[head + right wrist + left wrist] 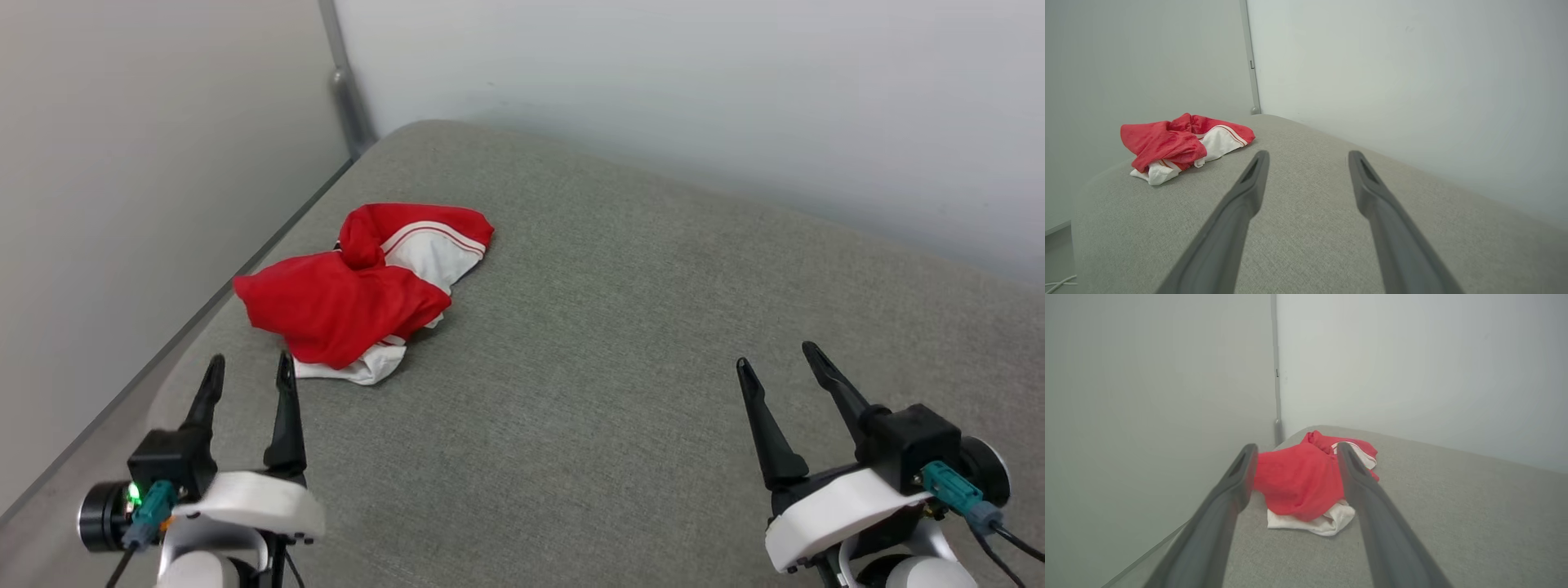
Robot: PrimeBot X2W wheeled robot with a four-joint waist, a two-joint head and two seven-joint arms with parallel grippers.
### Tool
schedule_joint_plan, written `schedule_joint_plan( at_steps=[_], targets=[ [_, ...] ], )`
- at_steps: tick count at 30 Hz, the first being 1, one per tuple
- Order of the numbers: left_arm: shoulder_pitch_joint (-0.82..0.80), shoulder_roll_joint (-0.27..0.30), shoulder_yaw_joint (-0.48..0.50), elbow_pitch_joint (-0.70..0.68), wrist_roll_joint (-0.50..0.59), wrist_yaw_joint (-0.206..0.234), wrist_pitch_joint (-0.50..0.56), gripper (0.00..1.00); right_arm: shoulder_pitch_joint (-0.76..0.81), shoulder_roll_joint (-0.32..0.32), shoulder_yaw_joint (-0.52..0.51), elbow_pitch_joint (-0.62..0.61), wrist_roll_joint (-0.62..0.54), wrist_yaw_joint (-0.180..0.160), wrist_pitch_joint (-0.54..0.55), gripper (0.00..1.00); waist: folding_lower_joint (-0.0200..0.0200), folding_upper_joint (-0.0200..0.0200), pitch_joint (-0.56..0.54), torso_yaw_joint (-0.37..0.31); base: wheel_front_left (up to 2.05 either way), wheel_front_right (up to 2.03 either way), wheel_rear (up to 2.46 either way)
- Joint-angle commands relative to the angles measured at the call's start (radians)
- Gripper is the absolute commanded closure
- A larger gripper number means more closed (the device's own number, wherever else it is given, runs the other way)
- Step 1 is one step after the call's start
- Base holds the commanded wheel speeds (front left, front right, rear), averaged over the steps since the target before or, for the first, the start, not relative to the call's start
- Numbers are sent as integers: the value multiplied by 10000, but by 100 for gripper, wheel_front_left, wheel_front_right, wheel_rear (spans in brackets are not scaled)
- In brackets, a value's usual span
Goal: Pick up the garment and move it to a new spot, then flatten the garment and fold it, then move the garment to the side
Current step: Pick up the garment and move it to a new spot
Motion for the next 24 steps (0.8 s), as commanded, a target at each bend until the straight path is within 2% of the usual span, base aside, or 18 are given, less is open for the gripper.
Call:
schedule_joint_plan(
  at_steps=[1,6,11,13,14,15,17,23,24],
  targets=[
    [-348,97,9,3,-23,-58,-27,0,-178,4,-52,-120,-122,-3,53,0,0,0,351,-325,0,0,0],
    [-1711,634,157,344,-398,-210,85,0,-482,2,-116,-476,-298,-3,297,0,0,0,1239,-1001,0,0,0],
    [-3412,1619,375,892,-1231,-381,1199,0,-905,2,-199,-765,-517,-1,383,0,0,0,2273,-1728,0,0,0],
    [-3959,1890,405,1209,-1888,-427,1992,0,-1058,2,-189,-776,-539,-1,343,0,0,0,2621,-2033,0,0,0],
    [-4202,2133,384,1466,-2190,-438,2624,0,-1137,2,-193,-807,-555,-1,341,0,0,0,2827,-2161,0,0,0],
    [-4708,2580,352,1852,-2828,-437,3759,0,-1412,4,-163,-853,-642,-3,312,0,0,0,3272,-2407,0,0,0],
    [-5046,2961,275,2305,-3310,-447,4823,0,-1602,2,-160,-850,-620,-1,241,0,0,0,3650,-2613,0,0,0],
    [-5542,3909,115,3824,-4089,-443,7316,0,-2115,2,-191,-615,-421,-1,-66,0,0,0,4474,-3067,0,0,0],
    [-5654,4209,50,4522,-4304,-444,8005,0,-2280,2,-164,-434,-341,-1,-218,0,0,0,4739,-3204,0,0,0]
  ],
)
